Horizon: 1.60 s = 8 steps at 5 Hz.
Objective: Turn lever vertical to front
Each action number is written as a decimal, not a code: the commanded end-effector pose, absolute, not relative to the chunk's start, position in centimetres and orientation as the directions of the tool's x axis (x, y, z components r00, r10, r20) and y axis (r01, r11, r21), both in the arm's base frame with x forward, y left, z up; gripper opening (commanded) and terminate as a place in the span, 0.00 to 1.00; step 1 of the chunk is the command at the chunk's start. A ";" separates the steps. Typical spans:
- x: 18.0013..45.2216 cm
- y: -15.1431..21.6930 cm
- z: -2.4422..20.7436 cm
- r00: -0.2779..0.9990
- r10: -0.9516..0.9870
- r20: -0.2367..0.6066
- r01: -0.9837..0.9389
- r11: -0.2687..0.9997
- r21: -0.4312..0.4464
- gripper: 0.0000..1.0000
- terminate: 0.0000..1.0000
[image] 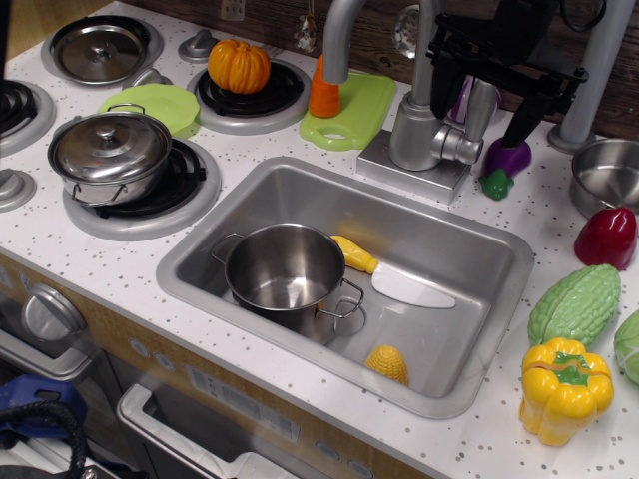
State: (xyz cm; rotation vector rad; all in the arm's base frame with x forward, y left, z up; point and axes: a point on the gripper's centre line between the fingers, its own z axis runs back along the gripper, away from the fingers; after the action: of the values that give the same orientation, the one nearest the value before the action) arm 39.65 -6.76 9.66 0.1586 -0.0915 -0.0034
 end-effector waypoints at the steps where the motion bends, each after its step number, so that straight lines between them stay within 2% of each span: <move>1: 39.6 -6.8 9.7 0.996 -0.011 0.091 -0.004 0.987 0.158 1.00 0.00; 3: 41.9 -6.7 12.7 0.984 -0.050 0.169 0.019 0.983 0.182 1.00 0.00; 4: 42.7 -6.7 13.1 0.977 -0.068 0.202 0.031 0.983 0.181 1.00 0.00; 6: 44.8 -6.4 12.6 0.967 -0.096 0.235 0.064 0.988 0.142 1.00 0.00; 8: 45.2 -5.7 11.7 0.963 -0.089 0.253 0.054 0.988 0.144 1.00 0.00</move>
State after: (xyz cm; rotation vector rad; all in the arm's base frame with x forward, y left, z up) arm 44.87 -7.23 9.71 0.1371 -0.2221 -0.0969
